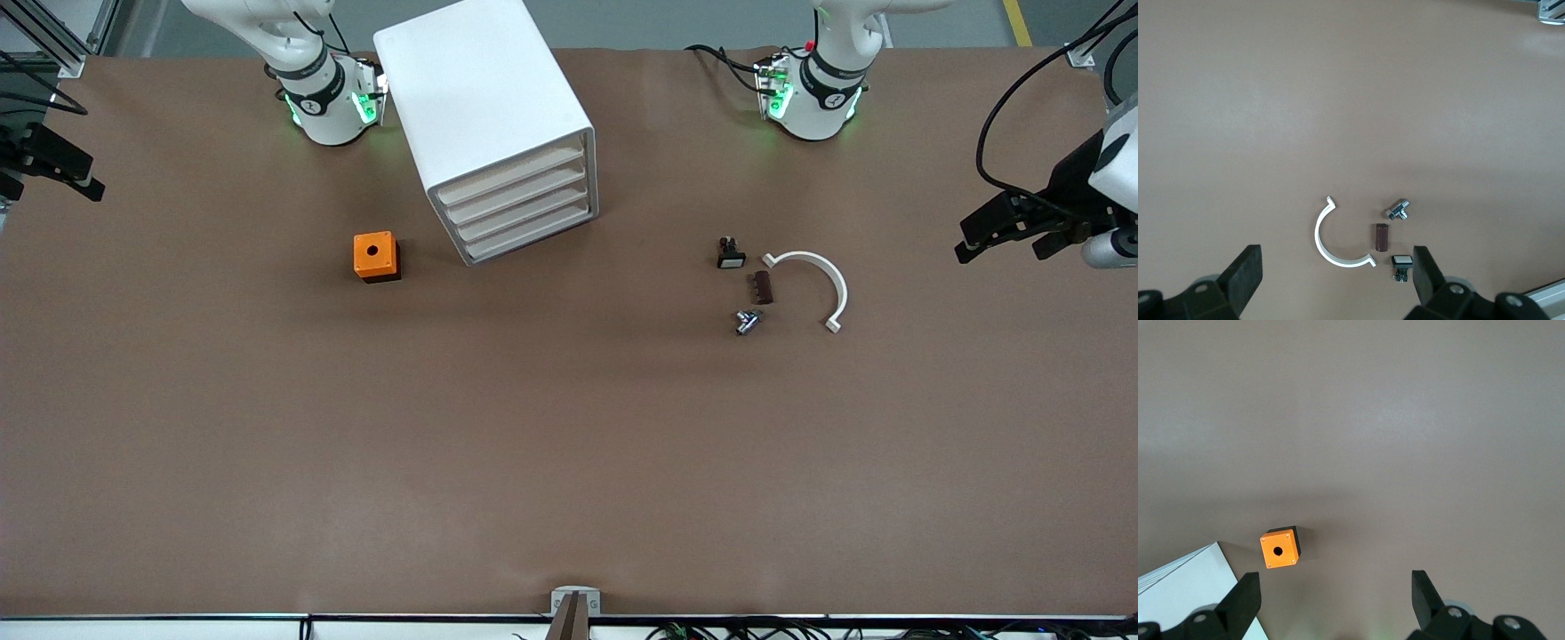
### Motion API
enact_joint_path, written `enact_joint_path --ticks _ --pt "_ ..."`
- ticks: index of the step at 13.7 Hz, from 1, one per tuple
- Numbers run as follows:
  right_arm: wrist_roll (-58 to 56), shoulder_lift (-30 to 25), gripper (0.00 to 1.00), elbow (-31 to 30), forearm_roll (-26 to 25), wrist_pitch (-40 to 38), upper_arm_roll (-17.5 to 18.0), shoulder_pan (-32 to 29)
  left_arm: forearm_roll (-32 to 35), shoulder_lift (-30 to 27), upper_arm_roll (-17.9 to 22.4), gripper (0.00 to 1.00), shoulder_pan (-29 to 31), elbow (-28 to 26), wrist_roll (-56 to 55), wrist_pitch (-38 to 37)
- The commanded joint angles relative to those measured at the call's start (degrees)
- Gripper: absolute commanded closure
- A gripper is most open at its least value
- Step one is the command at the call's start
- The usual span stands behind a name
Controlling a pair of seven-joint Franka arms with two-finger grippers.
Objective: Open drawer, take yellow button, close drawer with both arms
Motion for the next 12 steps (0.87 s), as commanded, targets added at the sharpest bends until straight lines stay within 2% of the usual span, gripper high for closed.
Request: enact_joint_path --ticks 1,6,9,10,12 --pt "-0.54 -1.03 0.0 -0.93 0.34 0.2 0.13 -0.11 1.04 -0.42 -0.27 0.0 0.25 0.51 0.48 -1.04" --pt "-0.54 -0.94 0.0 -0.93 0.34 0.03 0.13 -0.02 0.34 -0.07 -0.1 0.0 0.51 -0.19 0.22 -1.57" --pt "-0.54 -0.94 0.0 -0.93 0.34 0.03 0.13 1.3 -0.36 2.11 -0.27 0.01 -0.19 0.07 -0.13 -2.45" --pt "-0.54 -1.03 0.0 -0.93 0.34 0.03 0.22 1.3 -1.75 3.43 -0.45 0.0 -0.63 0.16 -0.39 -2.45" --pt "-0.54 -1.03 0.0 -0.93 0.34 0.03 0.22 1.39 -9.2 5.02 -0.62 0.01 -1.95 0.6 -5.28 -2.36"
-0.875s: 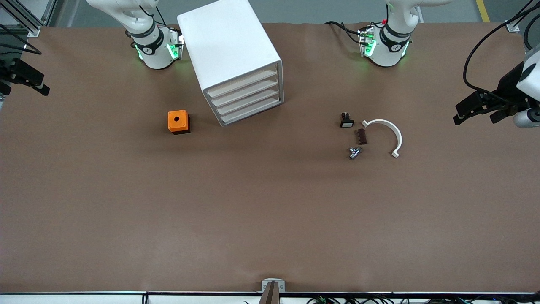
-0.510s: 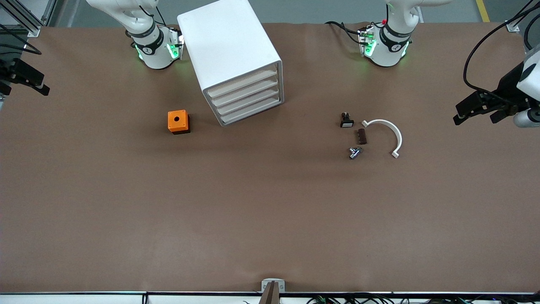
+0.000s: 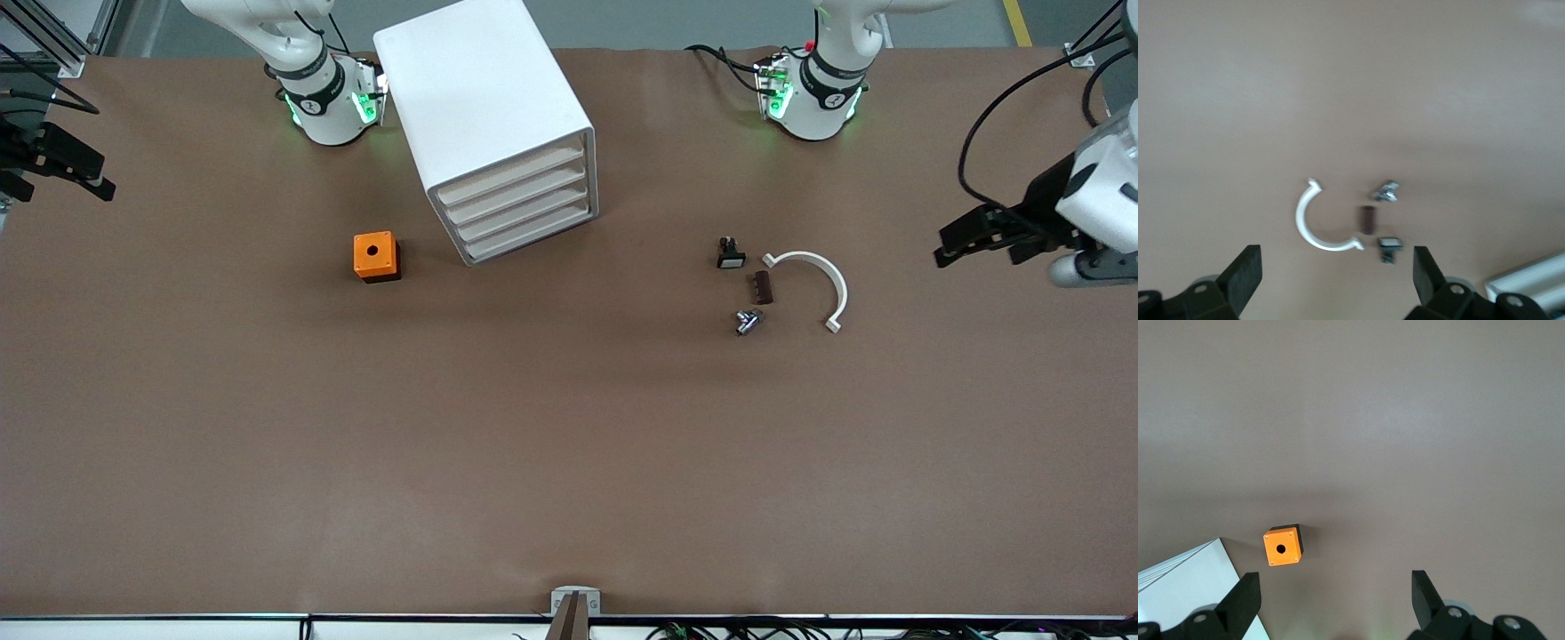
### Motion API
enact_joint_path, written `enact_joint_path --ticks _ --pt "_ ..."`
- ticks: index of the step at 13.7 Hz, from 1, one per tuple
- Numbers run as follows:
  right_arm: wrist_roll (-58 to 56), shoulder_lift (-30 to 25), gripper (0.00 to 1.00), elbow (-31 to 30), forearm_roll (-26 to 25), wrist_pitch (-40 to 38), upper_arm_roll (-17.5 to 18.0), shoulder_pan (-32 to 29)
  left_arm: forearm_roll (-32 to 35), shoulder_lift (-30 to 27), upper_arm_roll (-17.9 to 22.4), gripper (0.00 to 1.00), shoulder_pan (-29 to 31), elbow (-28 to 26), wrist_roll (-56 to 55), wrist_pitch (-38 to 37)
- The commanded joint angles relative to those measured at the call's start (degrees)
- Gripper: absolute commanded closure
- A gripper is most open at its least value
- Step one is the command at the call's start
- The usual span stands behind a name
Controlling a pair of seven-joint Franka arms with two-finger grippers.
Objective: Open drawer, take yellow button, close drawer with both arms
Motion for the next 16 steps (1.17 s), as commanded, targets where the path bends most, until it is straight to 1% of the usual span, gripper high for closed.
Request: enact_joint_path --ticks 1,3,4,6,8,9,12,13,15,16 --pt "-0.41 -1.03 0.0 -0.8 0.33 -0.01 -0.15 0.42 -7.62 2.52 -0.38 0.01 -1.54 1.04 -6.95 -0.38" --pt "-0.41 -0.94 0.0 -0.8 0.33 -0.01 -0.15 0.68 -13.87 4.53 -0.91 0.01 -4.43 1.12 -13.62 -0.29" --pt "-0.41 -0.94 0.0 -0.8 0.33 -0.01 -0.15 0.68 -15.64 5.59 -1.0 0.0 -6.36 2.34 -18.1 0.15" --pt "-0.41 -1.03 0.0 -0.8 0.33 -0.27 -0.15 0.68 -19.06 10.32 -1.0 0.01 -10.58 6.11 -28.02 0.24" --pt "-0.41 -0.94 0.0 -0.89 0.33 -0.27 -0.15 0.68 -20.22 15.16 -1.0 0.0 -14.62 10.07 -37.69 0.33" --pt "-0.41 -0.94 0.0 -0.89 0.33 -0.27 -0.15 0.6 -20.22 16.22 -1.0 0.0 -16.21 10.87 -41.39 0.33" --pt "-0.41 -1.03 0.0 -1.07 0.33 -0.27 -0.15 0.68 -20.31 17.9 -1.0 0.01 -19.47 10.97 -45.9 0.42" --pt "-0.41 -0.94 0.0 -1.07 0.33 -0.27 -0.15 0.68 -20.31 19.56 -1.0 0.0 -20.09 11.92 -47.39 0.42" --pt "-0.41 -1.03 0.0 -0.98 0.33 -0.27 -0.15 0.6 -20.84 22.98 -1.09 0.0 -21.84 14.38 -55.01 0.5" --pt "-0.41 -0.94 0.0 -0.98 0.33 -0.27 -0.15 0.6 -22.32 24.66 -1.18 0.0 -22.11 15.26 -58.71 0.85"
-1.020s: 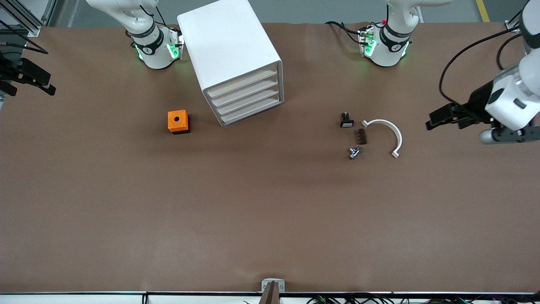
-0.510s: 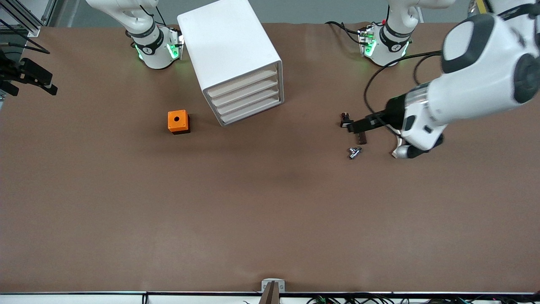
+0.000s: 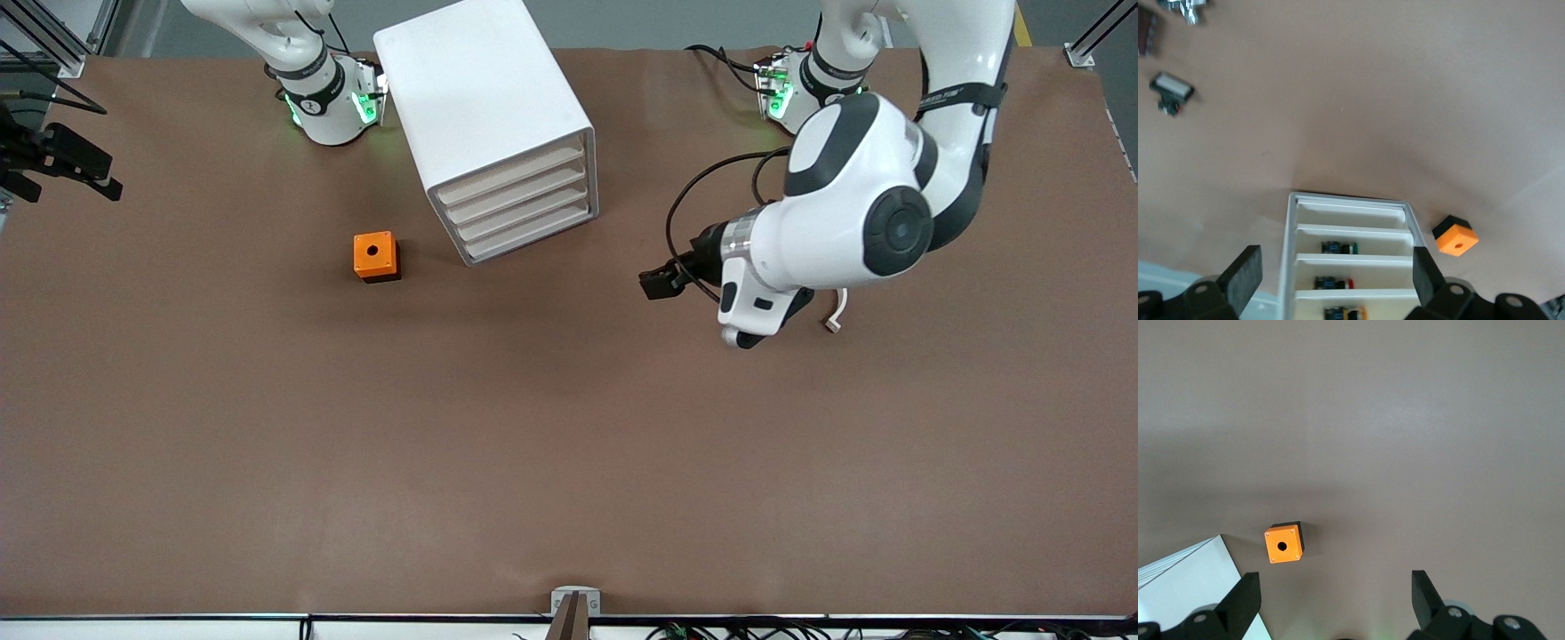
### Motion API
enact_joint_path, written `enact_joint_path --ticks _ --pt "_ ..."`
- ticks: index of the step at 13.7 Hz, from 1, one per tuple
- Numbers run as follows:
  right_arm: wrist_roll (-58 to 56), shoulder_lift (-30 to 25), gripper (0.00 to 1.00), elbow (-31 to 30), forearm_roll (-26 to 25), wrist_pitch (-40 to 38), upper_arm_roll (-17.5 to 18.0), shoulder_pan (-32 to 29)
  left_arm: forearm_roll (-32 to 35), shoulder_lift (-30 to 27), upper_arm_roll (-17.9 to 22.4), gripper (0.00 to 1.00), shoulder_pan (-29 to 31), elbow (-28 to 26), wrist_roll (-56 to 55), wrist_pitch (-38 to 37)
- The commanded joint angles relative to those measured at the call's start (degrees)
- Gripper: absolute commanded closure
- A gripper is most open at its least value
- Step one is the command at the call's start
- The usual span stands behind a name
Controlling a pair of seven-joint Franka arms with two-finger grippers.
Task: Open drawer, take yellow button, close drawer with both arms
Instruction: 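Move the left gripper toward the white cabinet's drawer handle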
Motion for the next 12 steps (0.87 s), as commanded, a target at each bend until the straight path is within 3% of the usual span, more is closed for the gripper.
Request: enact_joint_path --ticks 1,6,12 --pt "-0.4 -0.94 0.0 -0.68 0.24 -0.16 -0.21 0.27 -4.63 5.42 0.18 0.0 -1.67 4.35 -9.61 1.9" --pt "-0.4 -0.59 0.0 0.02 -0.2 -0.86 -0.3 0.19 -10.89 10.35 0.09 0.0 -3.78 4.08 -27.81 1.41" --pt "-0.31 -0.41 0.0 0.46 -0.29 -0.86 -0.3 0.1 -19.14 16.23 -0.61 0.01 -5.11 4.08 -45.82 -12.46"
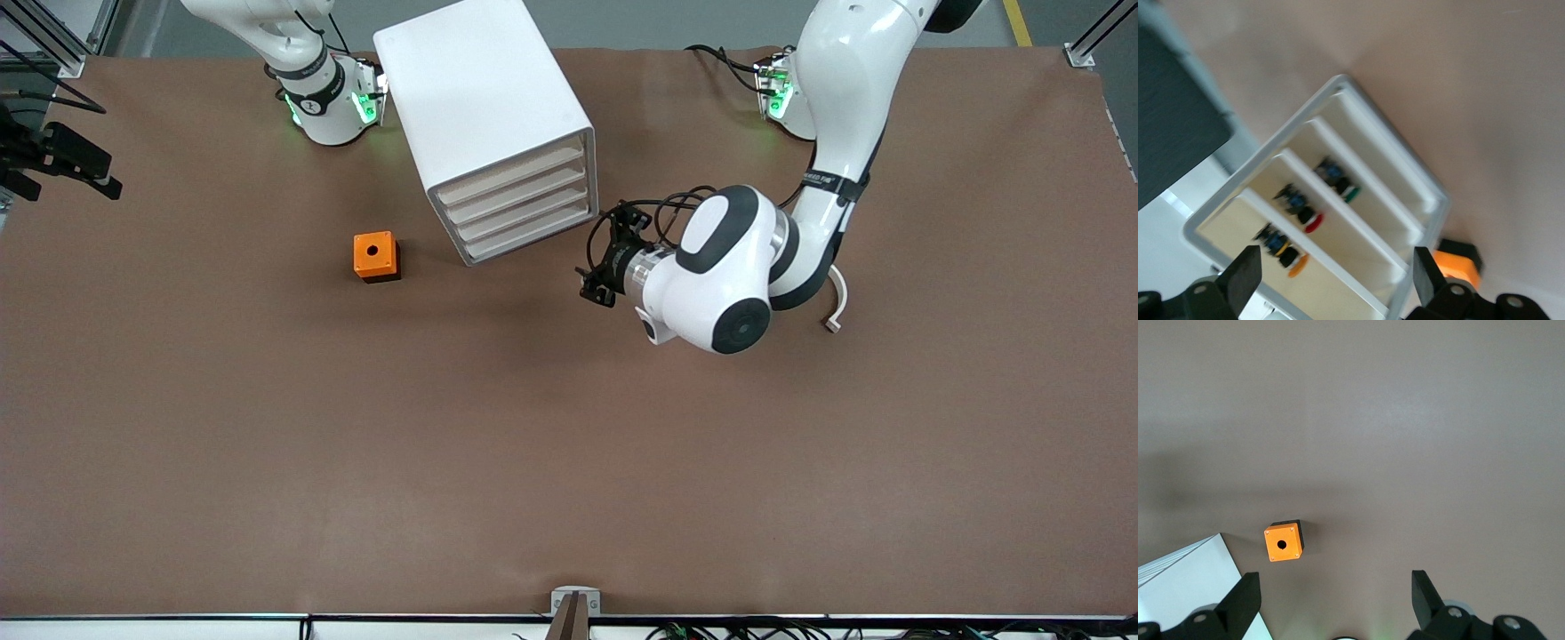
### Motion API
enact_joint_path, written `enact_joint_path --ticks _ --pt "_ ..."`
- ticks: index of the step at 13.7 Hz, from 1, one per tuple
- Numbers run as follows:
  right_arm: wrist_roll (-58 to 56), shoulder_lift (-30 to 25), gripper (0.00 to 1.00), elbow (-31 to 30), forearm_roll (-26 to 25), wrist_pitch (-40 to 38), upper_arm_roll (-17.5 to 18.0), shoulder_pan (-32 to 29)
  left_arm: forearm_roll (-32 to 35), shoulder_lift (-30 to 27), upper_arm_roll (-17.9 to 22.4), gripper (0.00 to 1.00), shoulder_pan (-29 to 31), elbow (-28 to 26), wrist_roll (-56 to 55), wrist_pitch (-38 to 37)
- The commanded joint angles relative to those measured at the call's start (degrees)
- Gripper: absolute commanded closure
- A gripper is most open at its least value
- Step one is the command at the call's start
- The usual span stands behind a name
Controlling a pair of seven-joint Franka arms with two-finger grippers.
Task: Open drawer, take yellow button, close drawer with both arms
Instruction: 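Move the left gripper toward the white cabinet's drawer handle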
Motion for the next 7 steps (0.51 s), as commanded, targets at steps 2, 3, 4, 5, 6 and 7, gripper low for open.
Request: enact_joint_path --ticks 2,3,4,5,6,7 --pt "-0.13 -0.33 0.0 0.64 -0.26 -0.49 -0.2 0.01 -5.6 4.22 -0.06 0.0 0.42 1.71 -10.93 -7.87" --pt "-0.05 -0.24 0.0 0.64 -0.26 -0.49 -0.2 0.01 -6.91 5.35 -0.06 0.01 0.59 1.71 -14.0 -9.36" --pt "-0.05 -0.24 0.0 0.64 -0.26 -0.49 -0.2 -0.07 -8.75 6.67 0.03 0.01 0.86 1.71 -17.17 -10.86" --pt "0.21 -0.24 0.0 0.64 -0.26 -0.49 -0.29 -0.08 -10.08 7.73 0.12 0.01 1.12 1.71 -19.9 -11.66" --pt "0.3 -0.24 0.0 0.64 -0.26 -0.49 -0.29 -0.08 -10.96 8.09 0.12 0.01 1.21 1.71 -21.75 -11.92" --pt "-0.22 -0.06 0.0 0.73 -0.26 -0.49 -0.29 -0.08 -12.36 8.44 0.21 0.01 1.21 1.71 -23.07 -12.27"
